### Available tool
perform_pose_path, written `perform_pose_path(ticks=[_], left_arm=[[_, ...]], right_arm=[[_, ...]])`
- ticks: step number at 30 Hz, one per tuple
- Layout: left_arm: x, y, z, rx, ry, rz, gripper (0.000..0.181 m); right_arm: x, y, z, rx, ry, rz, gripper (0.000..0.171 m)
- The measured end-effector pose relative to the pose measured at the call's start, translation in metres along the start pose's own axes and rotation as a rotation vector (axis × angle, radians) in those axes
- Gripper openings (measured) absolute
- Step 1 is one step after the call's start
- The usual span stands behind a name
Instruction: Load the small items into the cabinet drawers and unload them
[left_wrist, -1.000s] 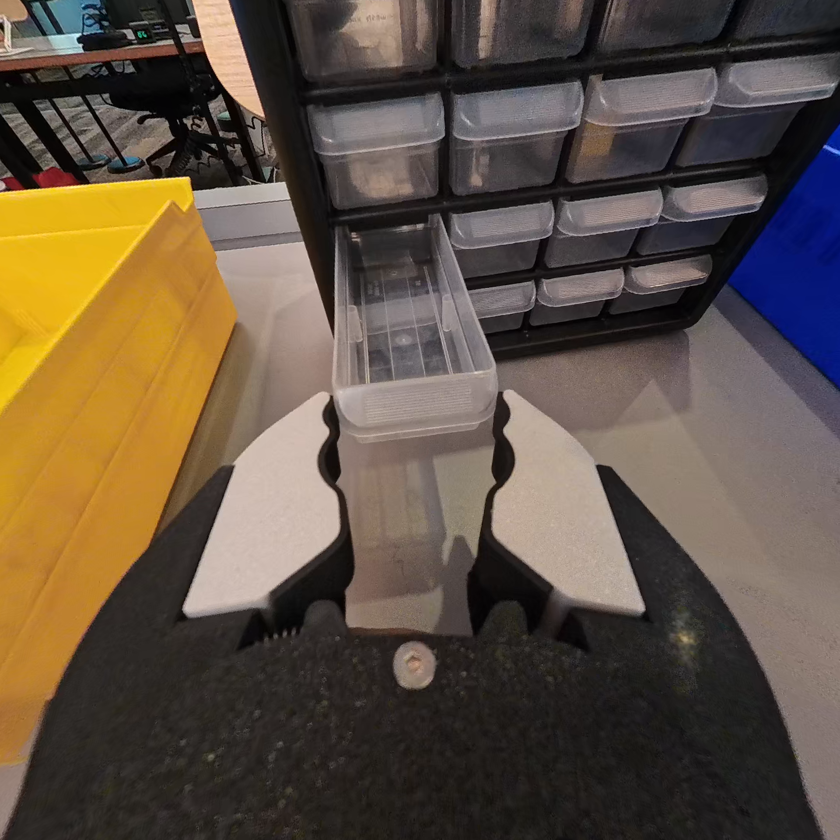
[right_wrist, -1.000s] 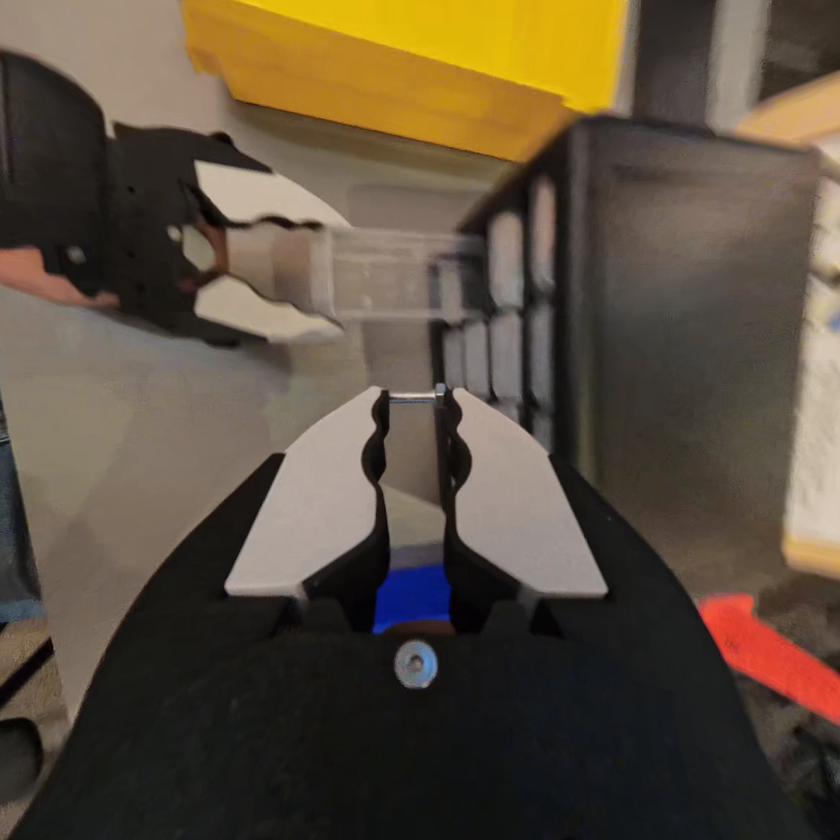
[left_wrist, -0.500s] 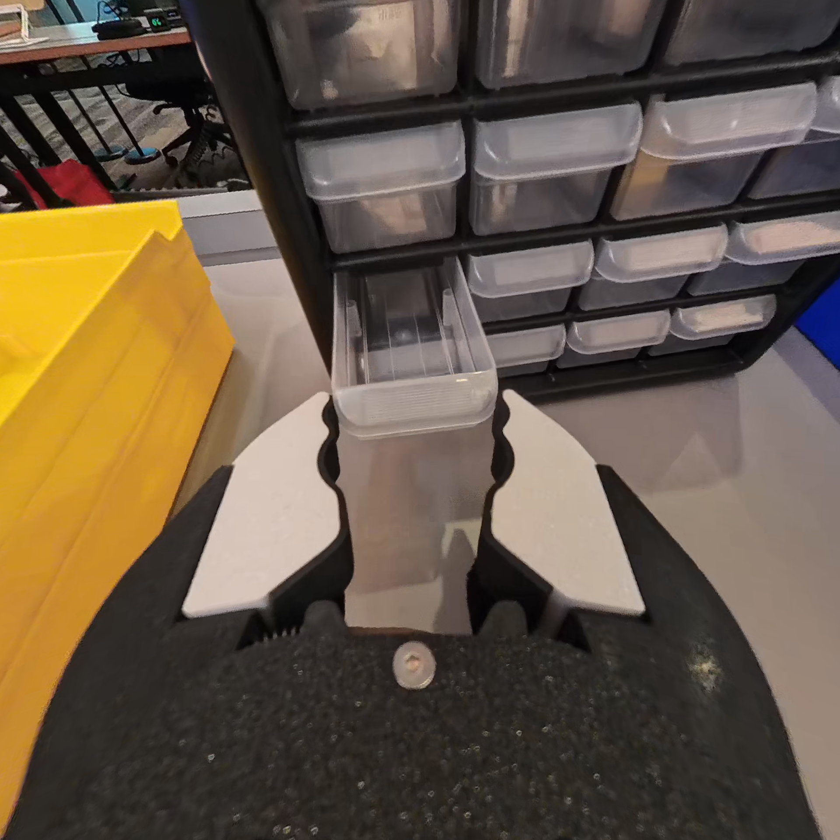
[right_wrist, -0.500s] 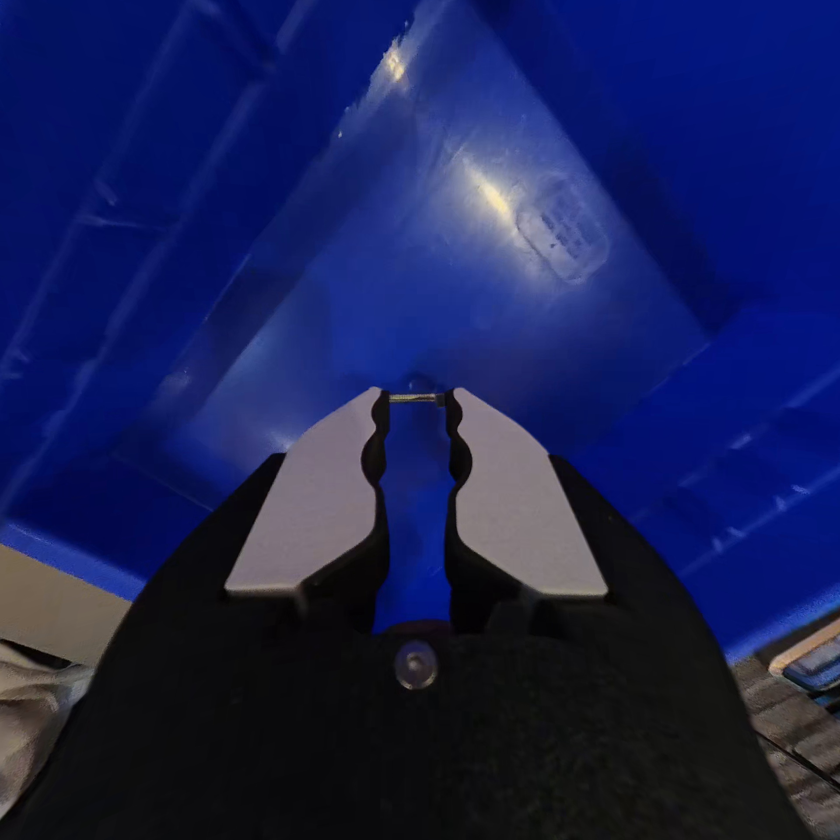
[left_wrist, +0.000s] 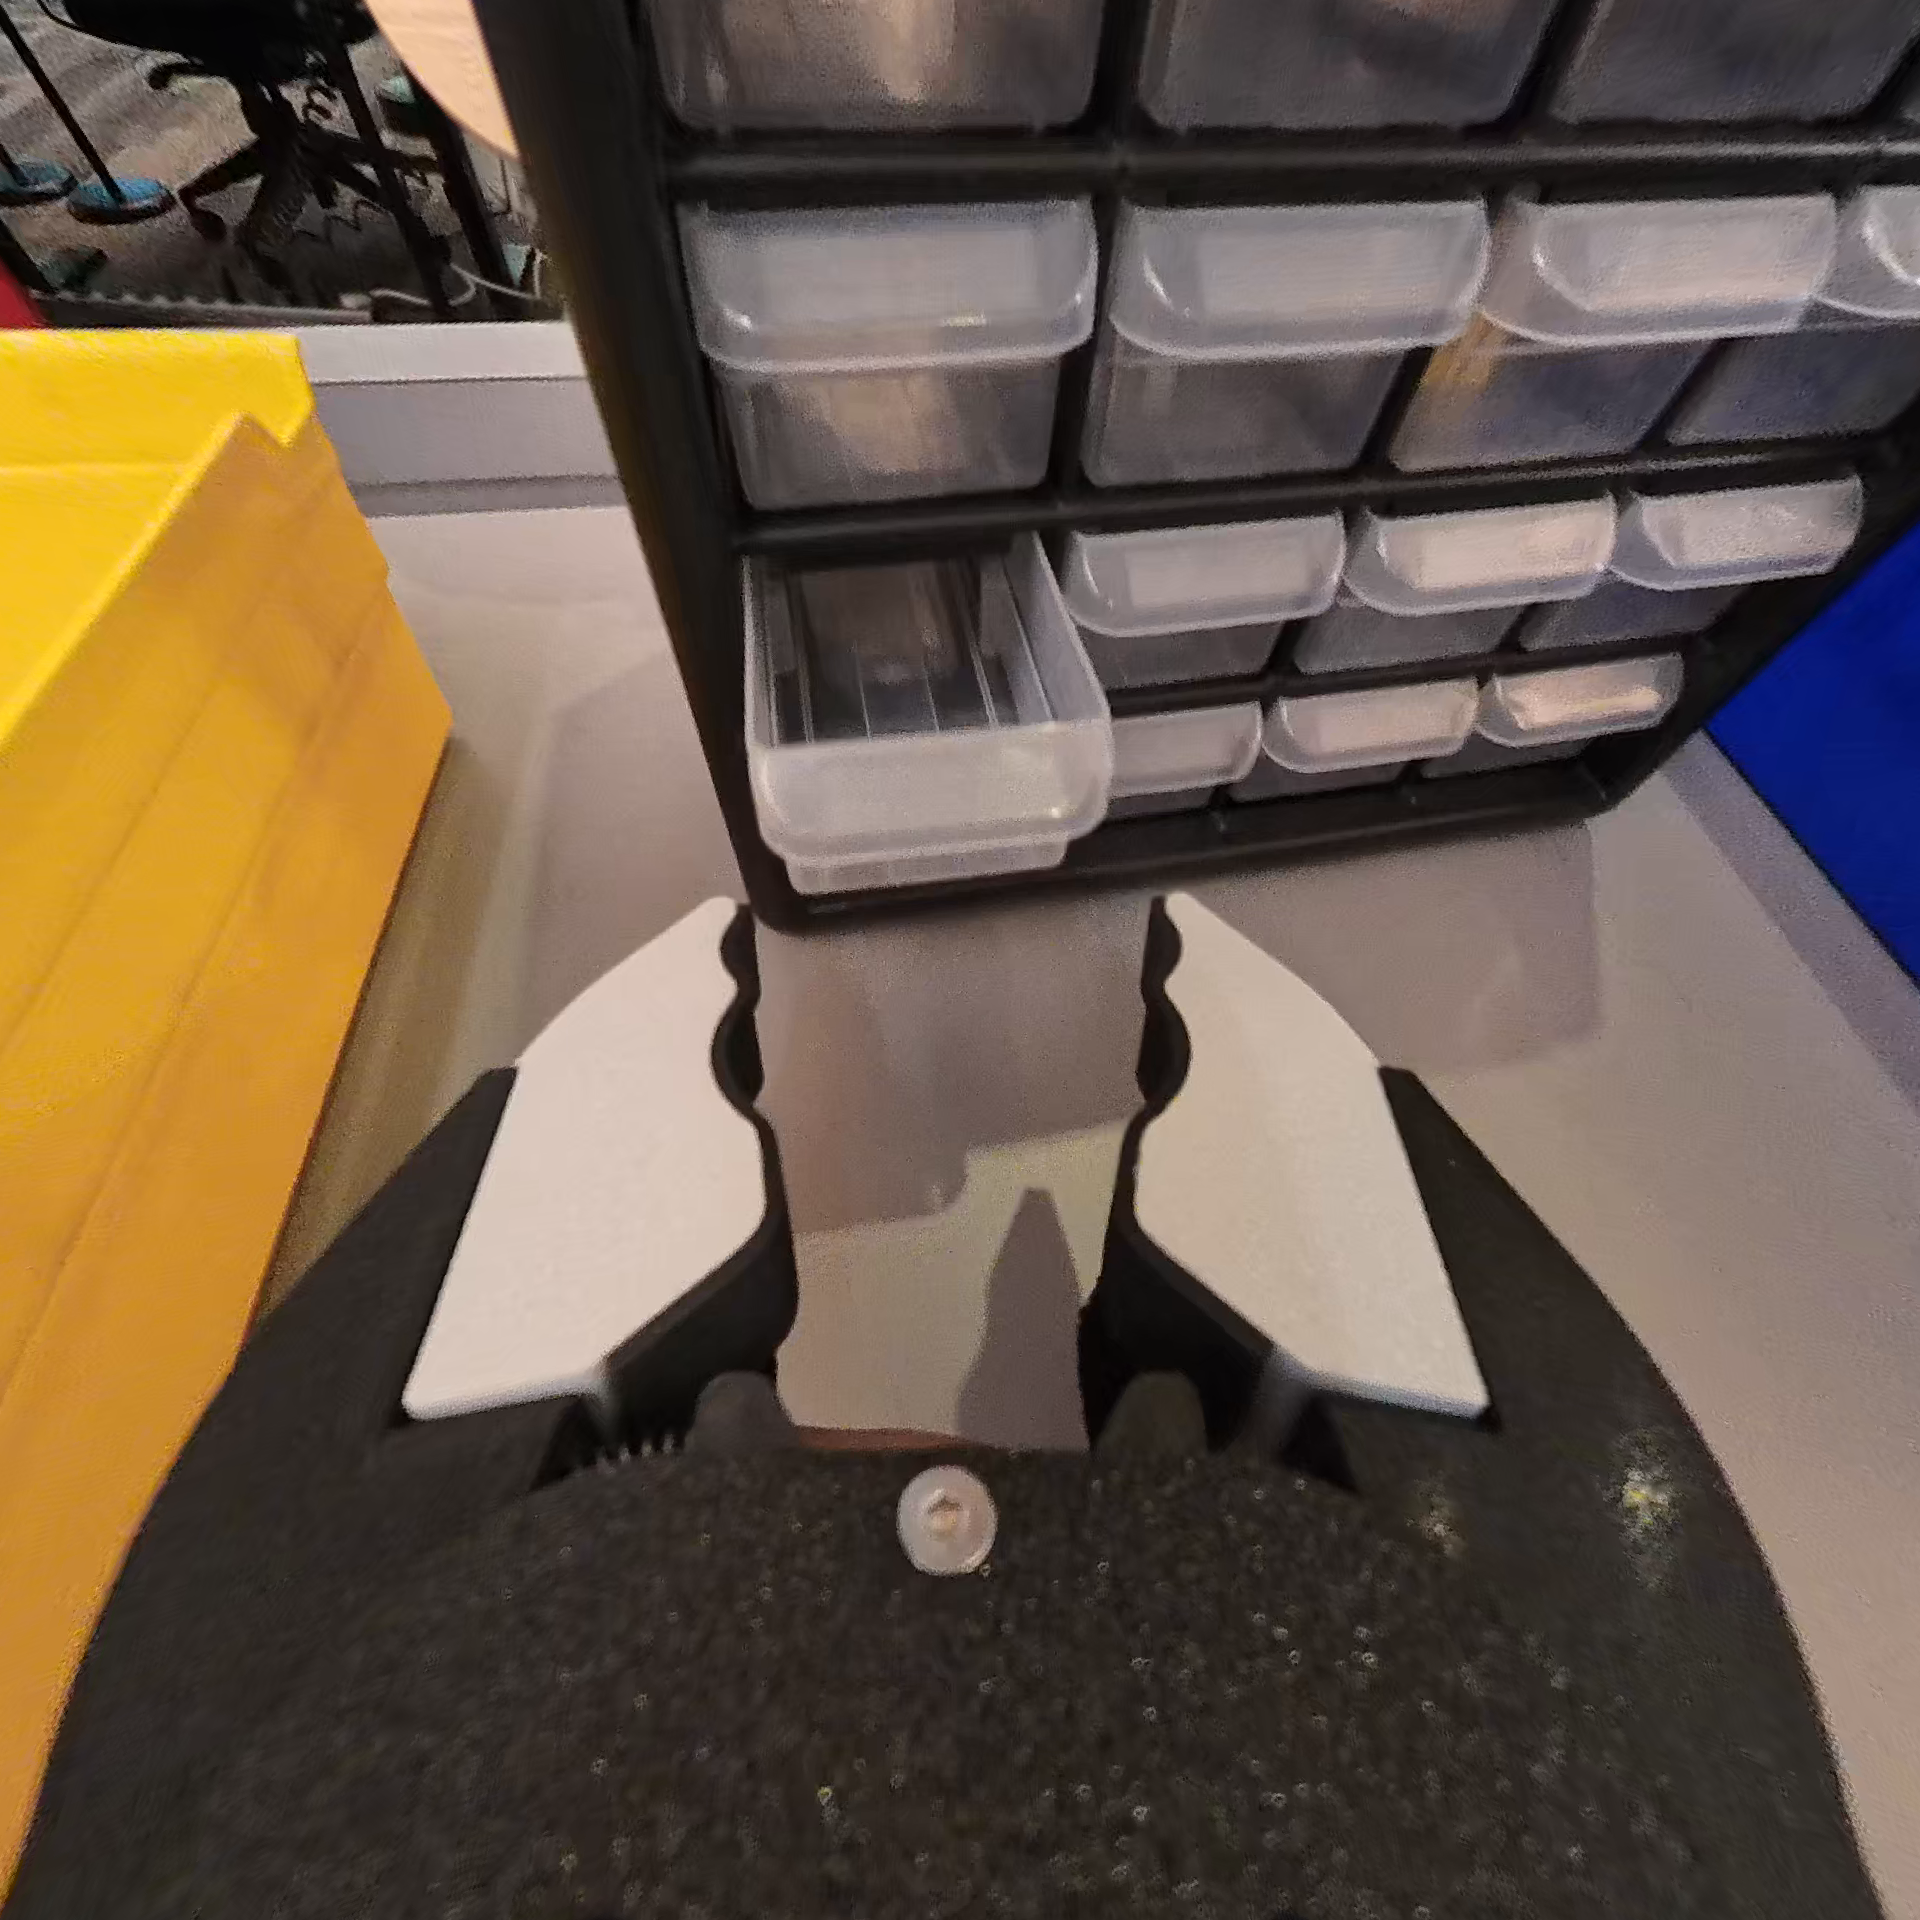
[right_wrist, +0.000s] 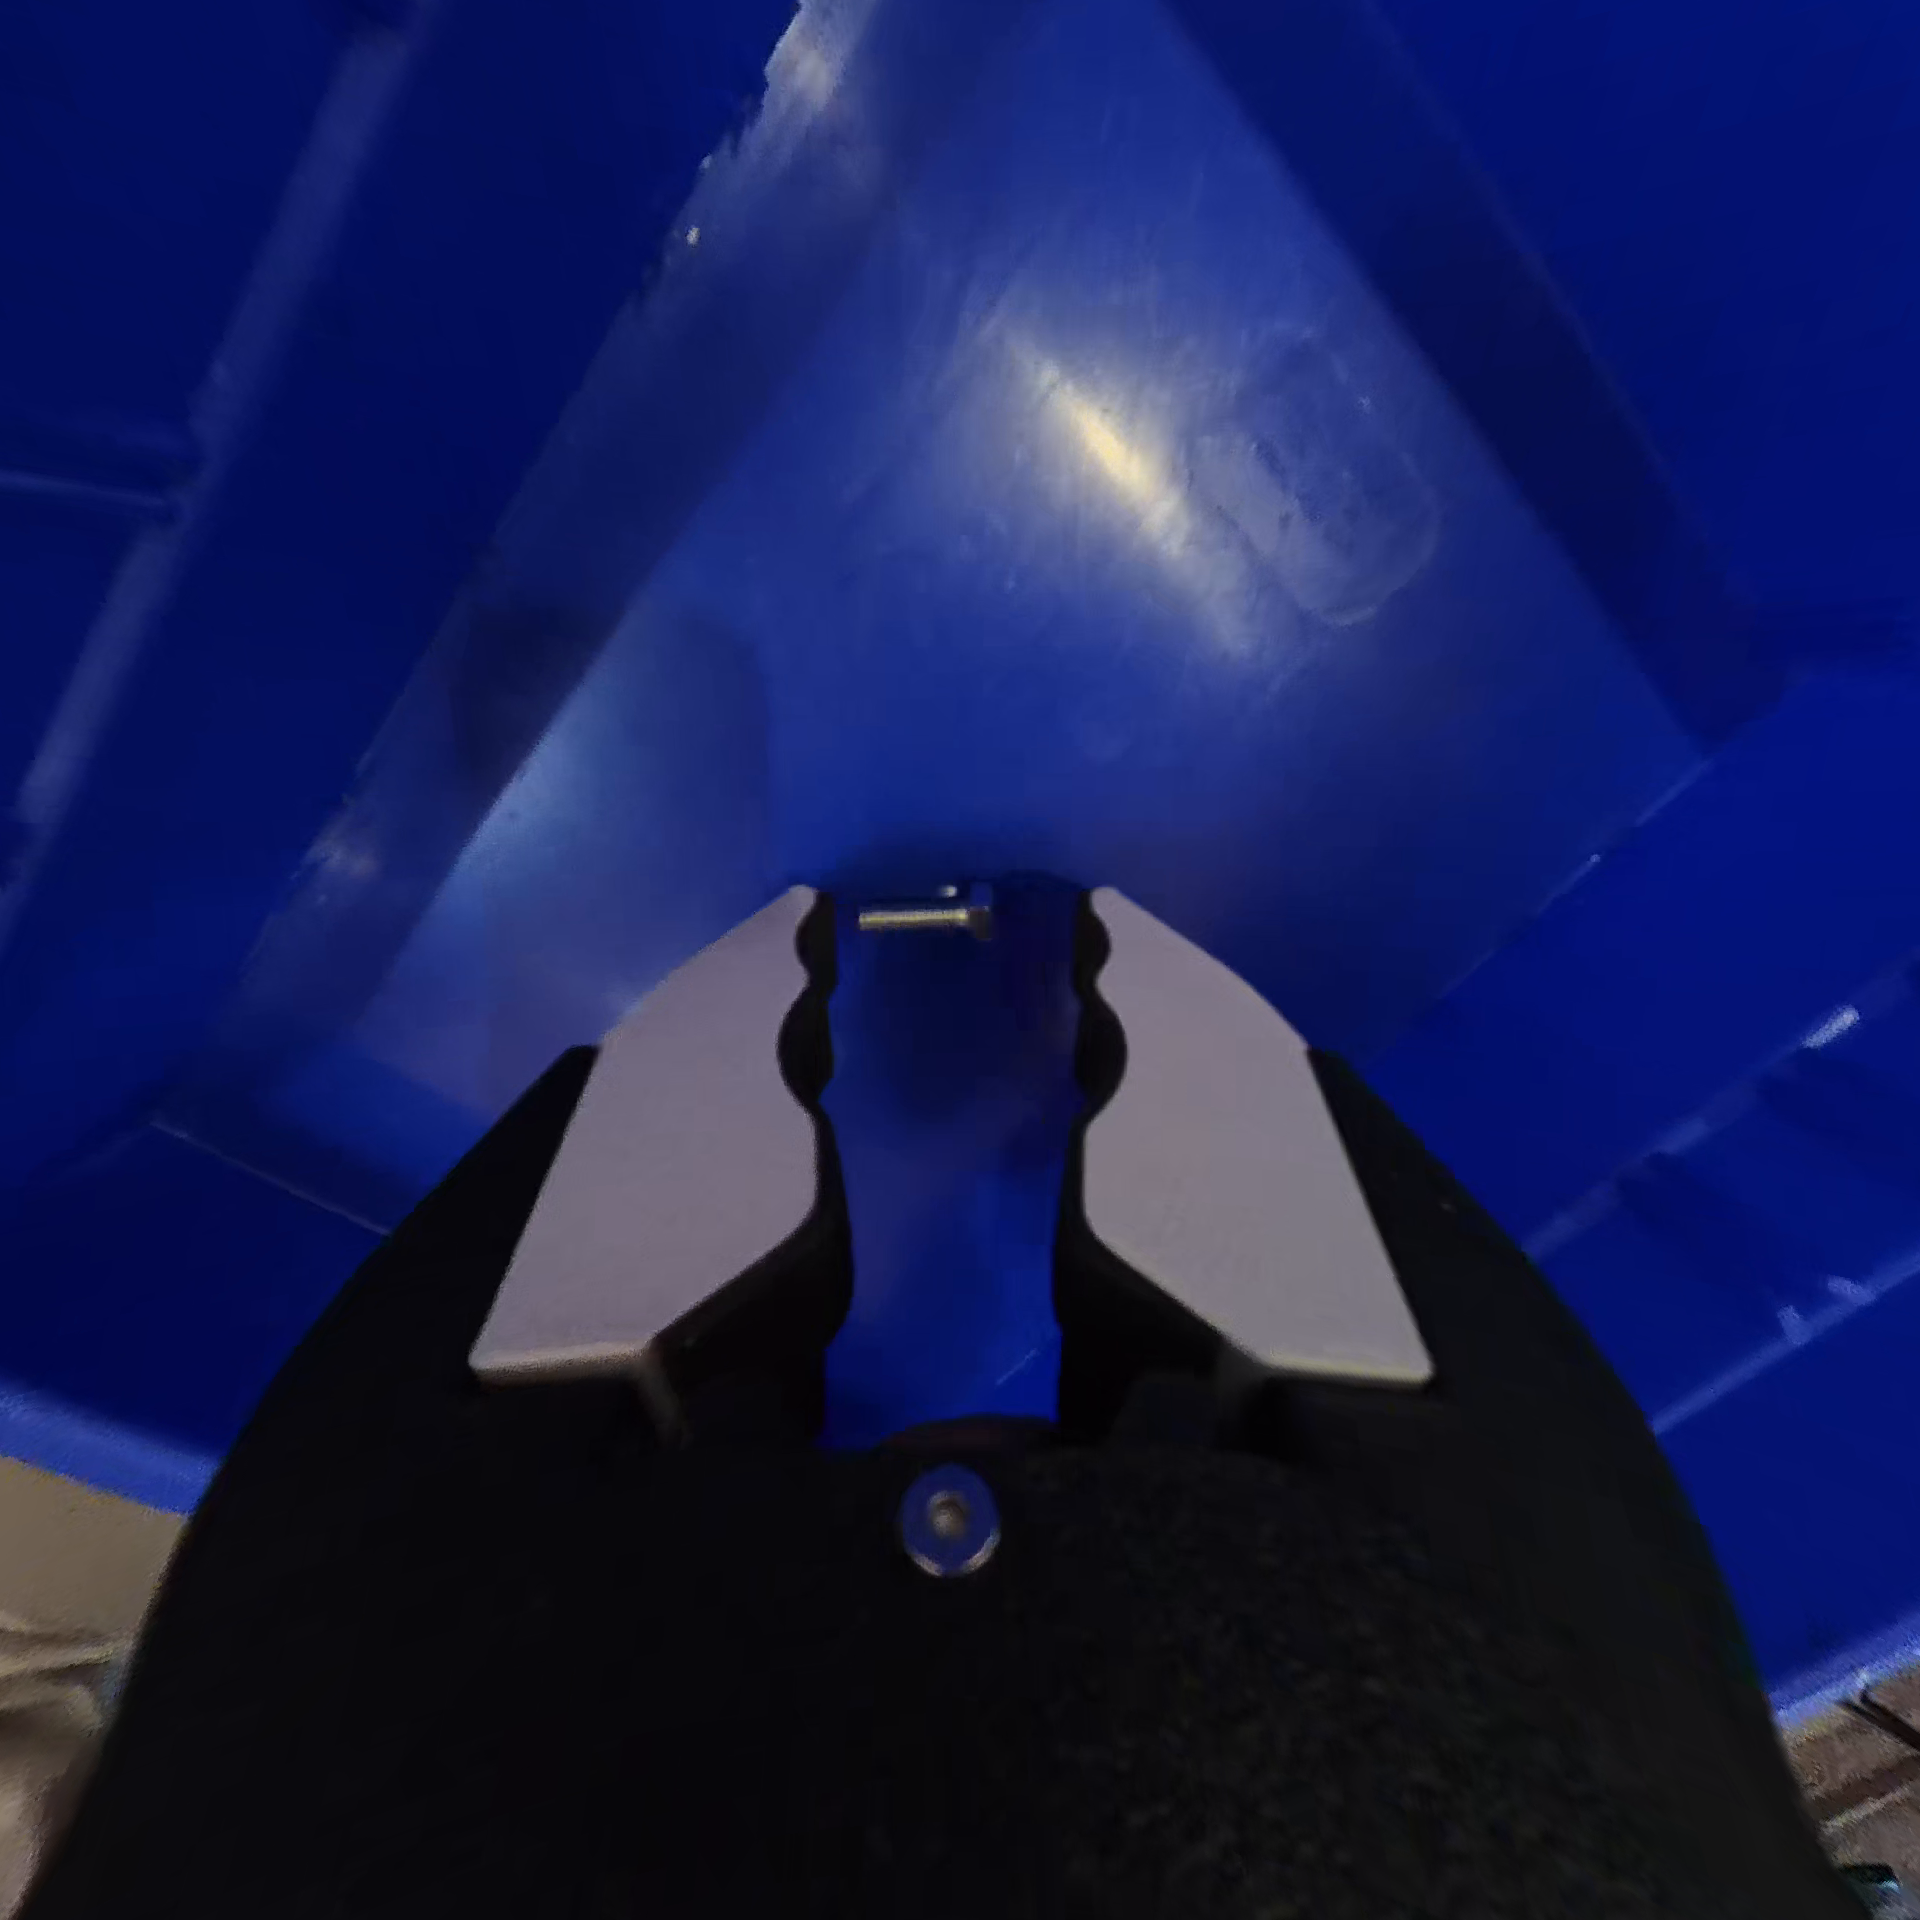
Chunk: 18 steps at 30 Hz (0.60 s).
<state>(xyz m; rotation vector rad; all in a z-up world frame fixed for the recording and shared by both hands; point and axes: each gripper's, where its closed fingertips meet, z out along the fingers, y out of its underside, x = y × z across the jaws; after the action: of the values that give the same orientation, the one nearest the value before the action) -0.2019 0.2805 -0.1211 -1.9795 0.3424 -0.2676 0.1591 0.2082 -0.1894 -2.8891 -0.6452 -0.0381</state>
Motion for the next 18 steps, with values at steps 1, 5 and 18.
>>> perform_pose_path(ticks=[1,5,18], left_arm=[[0.001,0.003,-0.005,-0.002,0.009,-0.001,0.07],[0.014,0.0,-0.028,0.059,0.091,-0.036,0.048],[0.015,-0.025,0.028,0.065,0.079,0.033,0.048]], right_arm=[[0.0,0.001,-0.002,0.011,0.01,0.006,0.048],[-0.008,-0.011,-0.043,0.253,0.096,0.028,0.053],[-0.22,0.026,-0.147,1.081,-0.072,-0.075,0.042]])
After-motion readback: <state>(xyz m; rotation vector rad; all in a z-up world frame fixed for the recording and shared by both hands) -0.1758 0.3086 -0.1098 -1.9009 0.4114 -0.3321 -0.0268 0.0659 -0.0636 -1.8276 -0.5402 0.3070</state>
